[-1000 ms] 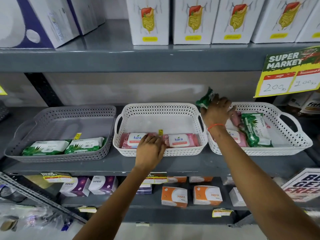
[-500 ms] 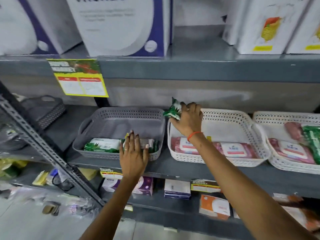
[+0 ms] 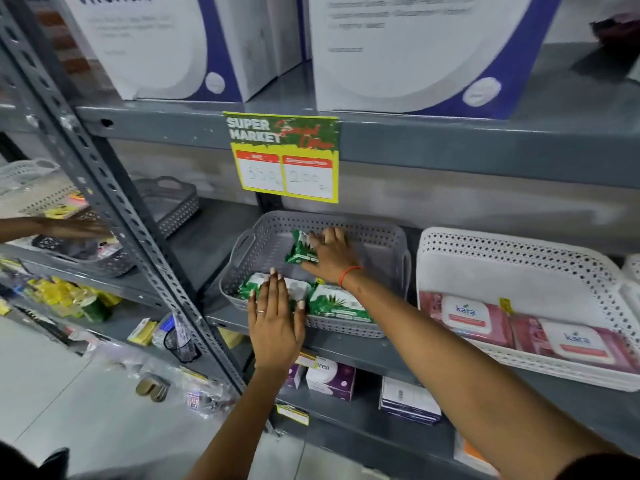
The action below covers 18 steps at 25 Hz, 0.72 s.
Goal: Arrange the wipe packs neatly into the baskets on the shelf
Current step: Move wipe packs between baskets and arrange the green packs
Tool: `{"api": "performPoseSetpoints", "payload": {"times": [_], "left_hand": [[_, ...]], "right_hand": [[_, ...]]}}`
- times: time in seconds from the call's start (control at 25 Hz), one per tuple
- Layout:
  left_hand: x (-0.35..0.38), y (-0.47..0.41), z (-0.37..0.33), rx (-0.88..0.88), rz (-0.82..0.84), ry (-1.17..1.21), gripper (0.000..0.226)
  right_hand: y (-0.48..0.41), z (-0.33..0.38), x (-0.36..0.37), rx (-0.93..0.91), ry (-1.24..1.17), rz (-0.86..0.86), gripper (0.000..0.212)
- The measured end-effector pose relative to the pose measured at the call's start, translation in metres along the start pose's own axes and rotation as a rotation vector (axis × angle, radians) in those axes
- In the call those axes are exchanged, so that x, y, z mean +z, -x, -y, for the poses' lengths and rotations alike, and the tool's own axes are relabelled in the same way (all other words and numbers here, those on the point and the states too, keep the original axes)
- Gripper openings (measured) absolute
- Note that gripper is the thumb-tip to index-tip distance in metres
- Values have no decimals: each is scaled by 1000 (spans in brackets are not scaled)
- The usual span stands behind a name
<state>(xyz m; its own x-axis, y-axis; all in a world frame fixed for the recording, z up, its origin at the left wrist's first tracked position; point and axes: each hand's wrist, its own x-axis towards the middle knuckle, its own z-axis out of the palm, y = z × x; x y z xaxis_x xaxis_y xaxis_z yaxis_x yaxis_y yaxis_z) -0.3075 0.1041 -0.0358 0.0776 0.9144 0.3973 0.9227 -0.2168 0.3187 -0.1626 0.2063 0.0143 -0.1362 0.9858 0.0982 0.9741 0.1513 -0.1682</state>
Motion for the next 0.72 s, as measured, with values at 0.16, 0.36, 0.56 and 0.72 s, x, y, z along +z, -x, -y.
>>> {"api": "performPoseSetpoints", "payload": {"times": [0.16,0.36,0.56,0.72], "left_hand": [[2,1,3,11,3,12,69],[2,-1,3,23,-8,4,65],[5,0,4,22,-21,19,66],[7,-1,3,10,-34,20,66]], "right_hand": [[-32,23,22,-35,-2,110,71],[-36,32,45,-146,-22,237,54],[-33,30,36,-136,-43,110,49],[-29,37,39,-228,-84,235,50]]}}
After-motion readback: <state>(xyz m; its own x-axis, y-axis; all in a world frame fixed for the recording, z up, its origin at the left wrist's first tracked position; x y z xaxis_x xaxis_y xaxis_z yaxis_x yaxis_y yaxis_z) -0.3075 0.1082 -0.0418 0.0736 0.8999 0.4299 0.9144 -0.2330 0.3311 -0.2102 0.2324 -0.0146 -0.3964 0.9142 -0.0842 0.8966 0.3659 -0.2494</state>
